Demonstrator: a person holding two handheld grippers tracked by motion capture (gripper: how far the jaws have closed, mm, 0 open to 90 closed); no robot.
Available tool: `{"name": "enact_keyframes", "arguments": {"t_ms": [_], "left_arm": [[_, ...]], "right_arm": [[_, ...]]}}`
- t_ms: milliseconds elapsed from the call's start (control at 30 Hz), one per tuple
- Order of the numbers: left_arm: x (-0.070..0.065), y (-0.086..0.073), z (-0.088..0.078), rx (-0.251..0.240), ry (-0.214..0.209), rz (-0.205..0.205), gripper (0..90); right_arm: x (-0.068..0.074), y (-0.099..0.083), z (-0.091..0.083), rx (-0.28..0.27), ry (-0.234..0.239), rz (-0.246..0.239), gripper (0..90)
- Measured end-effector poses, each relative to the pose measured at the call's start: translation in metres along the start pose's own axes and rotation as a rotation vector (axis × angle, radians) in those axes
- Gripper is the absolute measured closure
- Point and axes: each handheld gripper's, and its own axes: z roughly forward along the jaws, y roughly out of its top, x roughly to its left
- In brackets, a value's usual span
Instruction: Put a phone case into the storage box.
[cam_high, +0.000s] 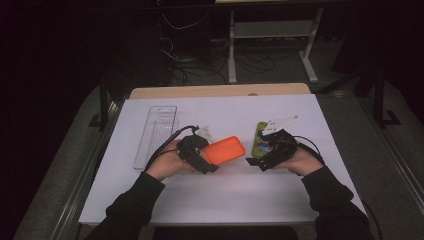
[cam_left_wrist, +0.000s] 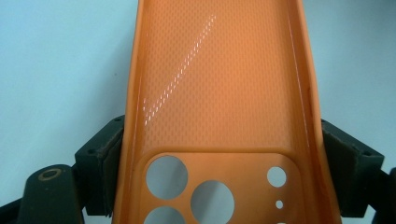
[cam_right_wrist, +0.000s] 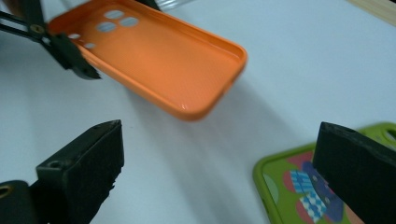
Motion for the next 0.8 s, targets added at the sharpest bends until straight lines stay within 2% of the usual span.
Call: {"name": "enact_keyframes", "arguments": {"t_ms": [67,100,233,367,400,467,600,633,700,800], "left_arm": [[0.0,0.0,-0.001,0.006,0.001,-0.002,15.7],[0.002,0.0,-0.002,0.019,0.005,0.011,15.8],[0.002,-0.001,-0.002,0.009,0.003,-0.01,15.7],[0.001,-0.003,-0.002,0.007,0.001,-0.027,15.7],[0.001,-0.002,-0.003,0.019,0.001,-0.025,15.7],[0.001,-0.003,-0.003,0.012,0.004,-0.029,15.7],[0.002,-0.004,-0.004,0.017,0.001,-0.034,15.7],[0.004,-0.004,-0.005,0.039,0.001,-0.007,15.7],[0.002,-0.004,-0.003,0.013,0.0,-0.037,15.7],[0.003,-0.004,-0.004,0.013,-0.001,-0.043,15.7]], "right_arm": [[0.002,-0.005,0.001,-0.016,-0.026,0.018,1.0],[0.003,-0.008,0.001,-0.022,-0.045,0.031,1.0],[0.009,-0.02,0.004,-0.043,-0.079,0.083,1.0],[0.014,-0.032,0.007,-0.076,-0.136,0.104,0.6],[0.015,-0.034,0.007,-0.078,-0.141,0.107,0.6],[0.017,-0.038,0.009,-0.073,-0.144,0.107,0.2],[0.019,-0.044,0.013,-0.087,-0.145,0.136,0.2],[0.018,-0.045,0.014,-0.089,-0.146,0.131,0.2],[0.018,-0.046,0.015,-0.089,-0.144,0.132,0.2],[0.017,-0.045,0.016,-0.105,-0.147,0.135,0.2]]}}
